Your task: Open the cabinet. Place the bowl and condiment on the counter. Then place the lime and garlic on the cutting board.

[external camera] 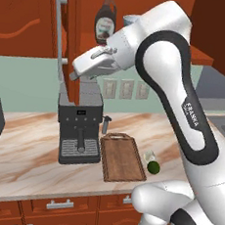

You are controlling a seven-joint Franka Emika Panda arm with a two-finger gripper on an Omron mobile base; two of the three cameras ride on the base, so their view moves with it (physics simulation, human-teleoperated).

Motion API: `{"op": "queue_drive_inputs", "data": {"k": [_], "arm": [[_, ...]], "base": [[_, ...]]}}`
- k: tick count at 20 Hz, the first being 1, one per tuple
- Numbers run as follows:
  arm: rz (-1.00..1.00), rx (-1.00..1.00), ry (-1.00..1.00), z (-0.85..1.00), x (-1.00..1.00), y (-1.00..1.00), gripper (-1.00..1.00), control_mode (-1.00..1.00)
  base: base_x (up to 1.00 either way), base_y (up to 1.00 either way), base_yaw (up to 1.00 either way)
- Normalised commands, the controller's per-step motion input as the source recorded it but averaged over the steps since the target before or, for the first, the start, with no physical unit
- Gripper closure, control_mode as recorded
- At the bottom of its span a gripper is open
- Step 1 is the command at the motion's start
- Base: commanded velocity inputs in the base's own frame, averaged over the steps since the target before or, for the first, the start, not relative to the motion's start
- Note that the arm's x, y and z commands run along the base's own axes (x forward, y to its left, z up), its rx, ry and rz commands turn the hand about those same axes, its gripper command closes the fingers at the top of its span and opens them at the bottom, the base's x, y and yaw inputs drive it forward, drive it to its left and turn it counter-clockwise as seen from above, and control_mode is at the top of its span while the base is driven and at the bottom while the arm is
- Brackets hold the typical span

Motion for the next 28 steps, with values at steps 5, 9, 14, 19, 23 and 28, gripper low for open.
{"op": "queue_drive_inputs", "data": {"k": [5, 9, 14, 19, 23, 28], "arm": [[-0.01, 0.0, -0.04, -0.12, 0.0, 0.22, -1.0, -1.0], [-0.01, 0.0, -0.05, -0.12, 0.0, 0.25, -1.0, -1.0], [0.0, 0.0, -0.05, -0.13, 0.0, 0.25, -1.0, -1.0], [0.0, -0.02, -0.04, -0.09, 0.0, 0.15, -1.0, -1.0], [0.0, -0.02, -0.03, -0.12, 0.0, 0.17, -1.0, -1.0], [0.0, -0.03, -0.02, -0.12, 0.0, 0.2, -1.0, -1.0]], "base": [[0.0, 0.0, 0.0], [0.0, 0.0, 0.0], [0.0, 0.0, 0.0], [0.0, 0.0, 0.0], [0.0, 0.0, 0.0], [0.0, 0.0, 0.0]]}}
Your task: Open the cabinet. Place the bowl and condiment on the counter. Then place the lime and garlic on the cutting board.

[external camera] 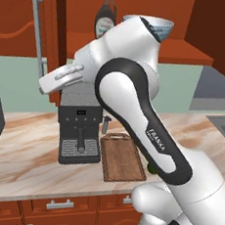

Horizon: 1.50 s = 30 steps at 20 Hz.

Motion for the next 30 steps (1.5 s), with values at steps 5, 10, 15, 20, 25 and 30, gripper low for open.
{"op": "queue_drive_inputs", "data": {"k": [5, 10, 15, 20, 25, 30], "arm": [[0.0, -0.01, 0.0, 0.01, -0.03, 0.0, -1.0, -1.0], [0.0, 0.0, -0.02, 0.2, -0.25, -0.34, -1.0, -1.0], [0.0, 0.0, -0.04, 0.17, -0.28, -0.4, -1.0, -1.0], [0.0, 0.0, -0.02, 0.13, -0.3, -0.45, -1.0, -1.0], [0.0, 0.0, -0.01, 0.05, -0.41, -0.53, -1.0, -1.0], [-0.01, 0.0, -0.01, 0.03, -0.49, -0.56, -1.0, -1.0]], "base": [[0.0, 0.0, 0.0], [0.0, 0.0, 0.0], [0.0, 0.0, 0.0], [0.0, 0.0, 0.0], [0.0, 0.0, 0.0], [0.0, 0.0, 0.0]]}}
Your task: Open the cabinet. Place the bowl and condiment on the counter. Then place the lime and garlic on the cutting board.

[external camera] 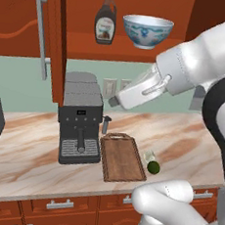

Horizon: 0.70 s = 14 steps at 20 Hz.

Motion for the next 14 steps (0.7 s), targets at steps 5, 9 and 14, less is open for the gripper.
{"op": "queue_drive_inputs", "data": {"k": [5, 9, 14], "arm": [[-0.03, 0.0, -0.01, 0.04, -0.48, -0.54, -1.0, -1.0], [-0.04, 0.0, 0.0, 0.06, -0.42, -0.5, -1.0, -1.0], [-0.06, -0.07, 0.0, 0.01, -0.32, -0.32, -1.0, -1.0]], "base": [[0.0, 0.0, 0.0], [0.0, 0.0, 0.0], [0.0, 0.0, 0.0]]}}
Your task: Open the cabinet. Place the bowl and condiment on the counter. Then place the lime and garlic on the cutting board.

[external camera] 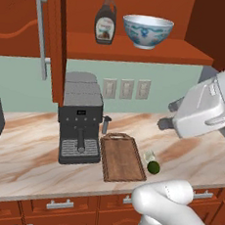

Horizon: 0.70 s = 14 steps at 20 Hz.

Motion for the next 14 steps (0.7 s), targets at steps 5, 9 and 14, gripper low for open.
{"op": "queue_drive_inputs", "data": {"k": [5, 9, 14], "arm": [[-0.07, -0.11, 0.0, -0.03, -0.23, -0.3, -1.0, -1.0], [-0.08, -0.08, -0.02, 0.01, -0.01, -0.24, -1.0, -1.0], [-0.08, -0.1, -0.09, -0.02, 0.0, -0.18, -1.0, -1.0]], "base": [[0.0, 0.0, 0.0], [0.0, 0.0, 0.0], [0.0, 0.0, 0.0]]}}
